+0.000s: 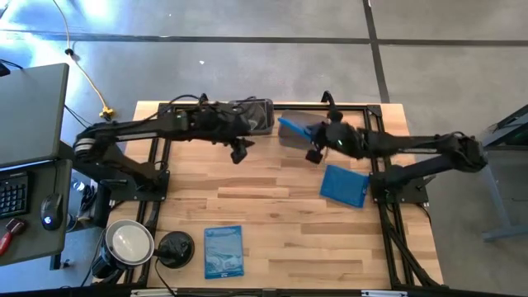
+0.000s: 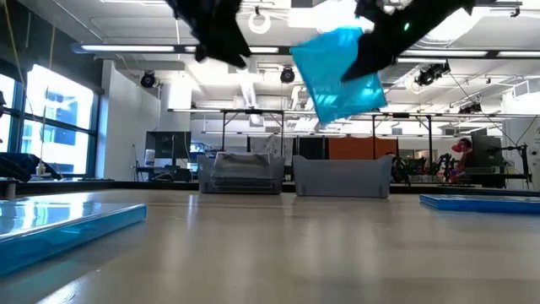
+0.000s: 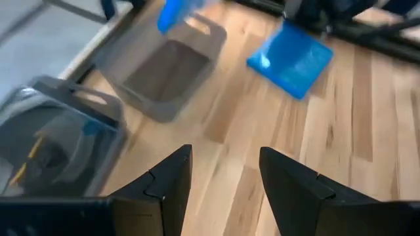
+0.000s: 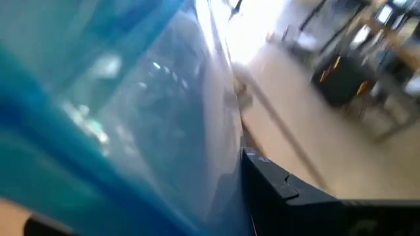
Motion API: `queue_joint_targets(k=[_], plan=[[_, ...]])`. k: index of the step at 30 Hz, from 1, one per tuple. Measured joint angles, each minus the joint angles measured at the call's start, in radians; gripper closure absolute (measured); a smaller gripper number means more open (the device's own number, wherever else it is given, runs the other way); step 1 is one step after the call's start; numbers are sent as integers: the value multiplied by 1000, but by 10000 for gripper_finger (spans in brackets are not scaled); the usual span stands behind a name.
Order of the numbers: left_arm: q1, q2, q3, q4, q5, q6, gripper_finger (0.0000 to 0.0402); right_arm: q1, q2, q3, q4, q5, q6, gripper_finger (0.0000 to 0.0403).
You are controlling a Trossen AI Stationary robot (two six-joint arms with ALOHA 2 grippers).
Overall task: Pick & place jewel cases by type
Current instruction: Put the top left blue cd case into the right black bin
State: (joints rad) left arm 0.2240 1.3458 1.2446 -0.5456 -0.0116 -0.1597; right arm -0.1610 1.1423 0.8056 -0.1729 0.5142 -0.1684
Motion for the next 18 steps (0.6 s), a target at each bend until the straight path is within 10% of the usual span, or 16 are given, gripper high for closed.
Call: queue_joint_targets(k=[18], plan=[[-89,-100,-21,-105,-129,-39,225,-433,536,651,-841,-460,56,347]])
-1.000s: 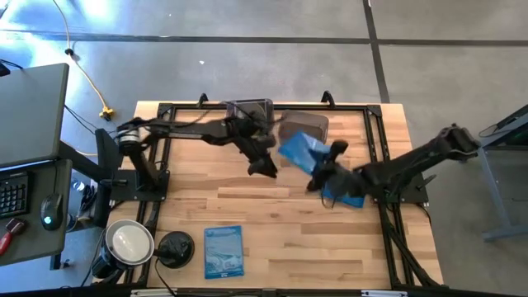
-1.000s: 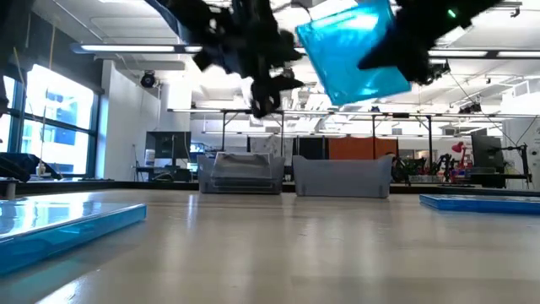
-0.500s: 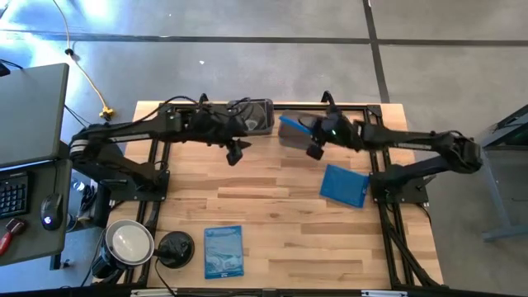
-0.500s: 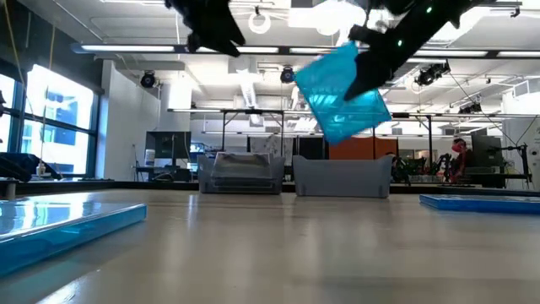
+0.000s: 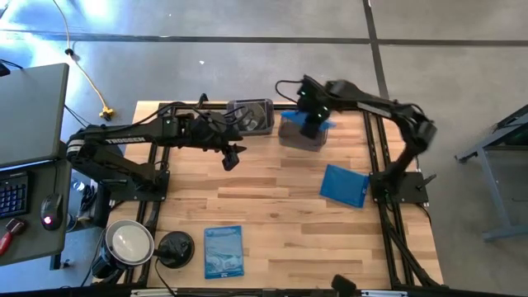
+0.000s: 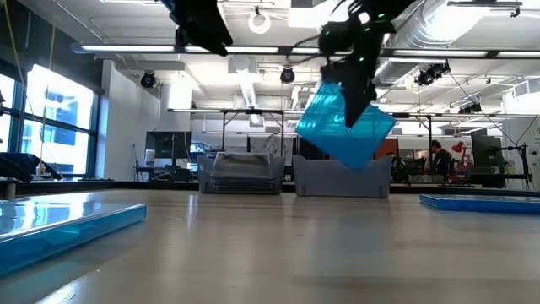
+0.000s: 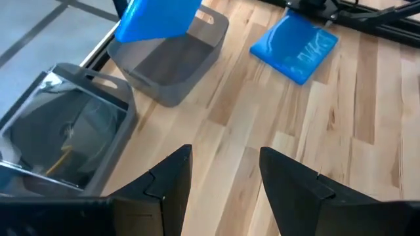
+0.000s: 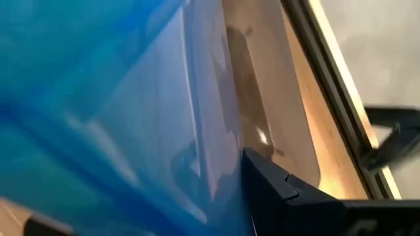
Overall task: Pick & place jewel cases by type
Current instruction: Put the top left blue cd case into the right black bin
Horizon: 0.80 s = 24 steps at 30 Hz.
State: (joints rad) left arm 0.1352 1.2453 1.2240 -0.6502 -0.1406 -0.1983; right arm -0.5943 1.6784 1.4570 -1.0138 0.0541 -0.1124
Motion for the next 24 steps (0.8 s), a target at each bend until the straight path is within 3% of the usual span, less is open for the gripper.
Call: queue_joint_targets(k=[6,12,18,24], plan=[[2,0,-11,-21,0,-24,225,-34,241,264,-273,16,-100,347],[2,0,-11,-34,-1,-24,225,-28,421,435,-431,137,-176,336],[2,3,-11,-31,-3,-18,225,-14,488,500,-481,154,-239,278],[2,28,-9,-34,-3,-16,225,7,487,511,-471,398,-292,231]])
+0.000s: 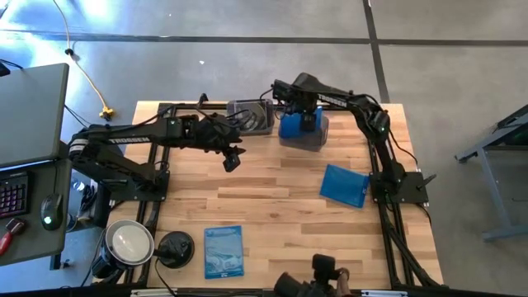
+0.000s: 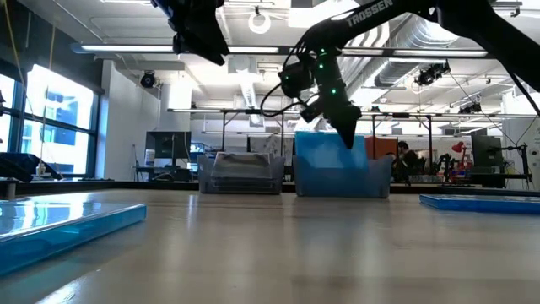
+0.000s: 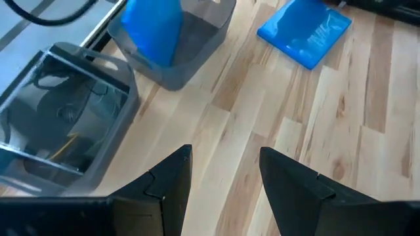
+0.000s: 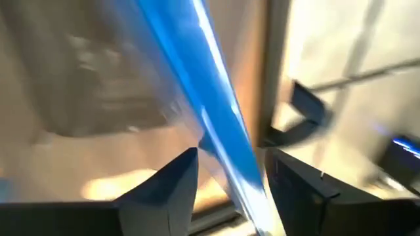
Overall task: Pick & place jewel cases by type
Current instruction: Put the top left blue cd case into the right black bin, then put the top blue cd case into the right black bin
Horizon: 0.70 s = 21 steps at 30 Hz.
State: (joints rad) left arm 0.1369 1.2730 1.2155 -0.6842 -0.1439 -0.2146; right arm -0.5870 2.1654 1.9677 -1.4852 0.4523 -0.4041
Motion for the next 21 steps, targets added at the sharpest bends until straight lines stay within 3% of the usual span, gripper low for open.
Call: queue_joint_targets(k=[9,13,16,21], plan=[[0,24,-3,-32,9,-29,225,25,0,149,-87,192,39,229],[-1,24,-1,-34,11,-50,225,60,-23,261,-85,212,65,238],[0,24,-1,-38,9,-60,225,105,-68,333,-86,139,89,245],[0,24,-1,-53,27,-84,225,196,-181,350,-84,-130,177,248]])
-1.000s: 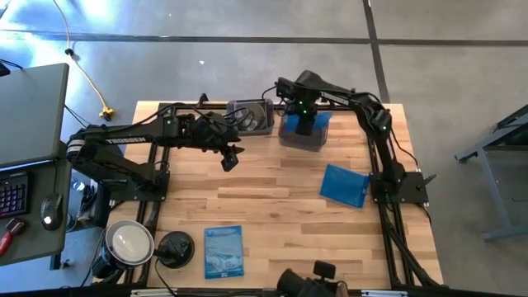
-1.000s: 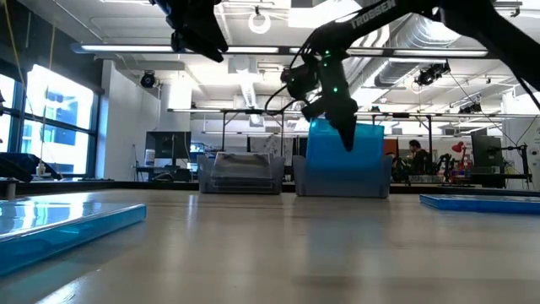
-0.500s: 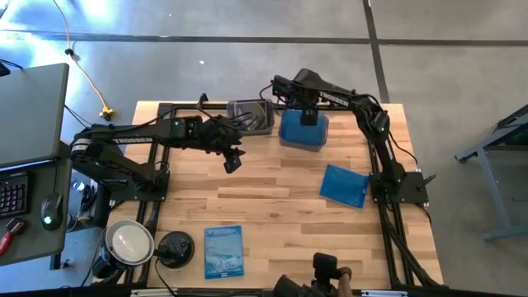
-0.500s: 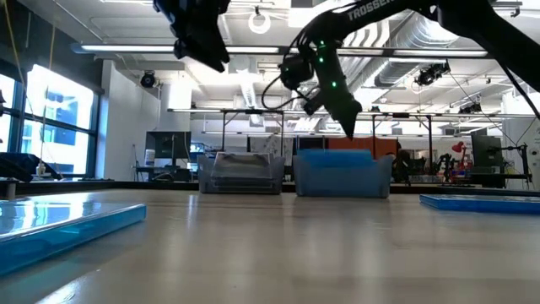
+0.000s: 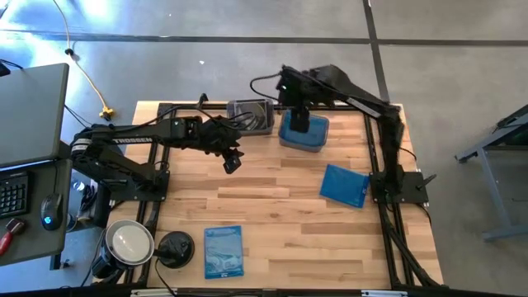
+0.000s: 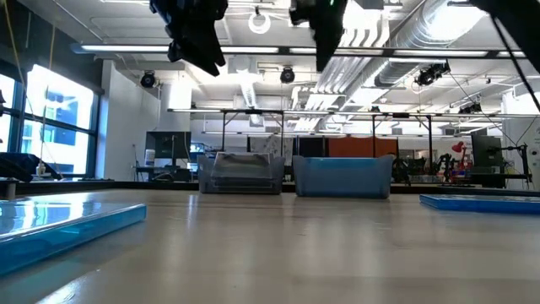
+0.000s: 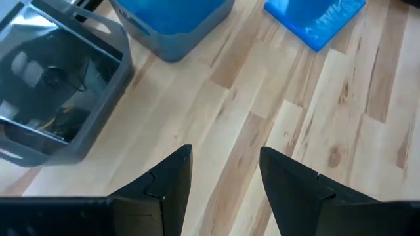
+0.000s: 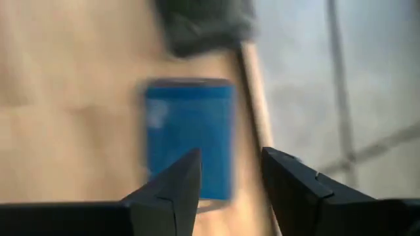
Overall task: Pick & place jewel cases by type
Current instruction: Put the top blue cd case into the right black bin
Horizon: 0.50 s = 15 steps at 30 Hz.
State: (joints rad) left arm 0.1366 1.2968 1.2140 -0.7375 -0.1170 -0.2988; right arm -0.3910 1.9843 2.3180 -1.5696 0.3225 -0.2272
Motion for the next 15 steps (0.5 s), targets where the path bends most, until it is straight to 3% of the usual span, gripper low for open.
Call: queue_joint_targets(k=[4,7,12,15], plan=[[-17,0,0,-5,9,-2,225,99,-107,-101,0,-44,72,240],[-49,0,0,-13,9,-2,225,169,-185,-258,0,-104,147,230],[-118,-1,0,-22,-11,-2,225,269,-319,-643,5,-94,422,218],[-163,-1,0,-21,-44,-2,225,306,-405,-903,55,-144,561,218]])
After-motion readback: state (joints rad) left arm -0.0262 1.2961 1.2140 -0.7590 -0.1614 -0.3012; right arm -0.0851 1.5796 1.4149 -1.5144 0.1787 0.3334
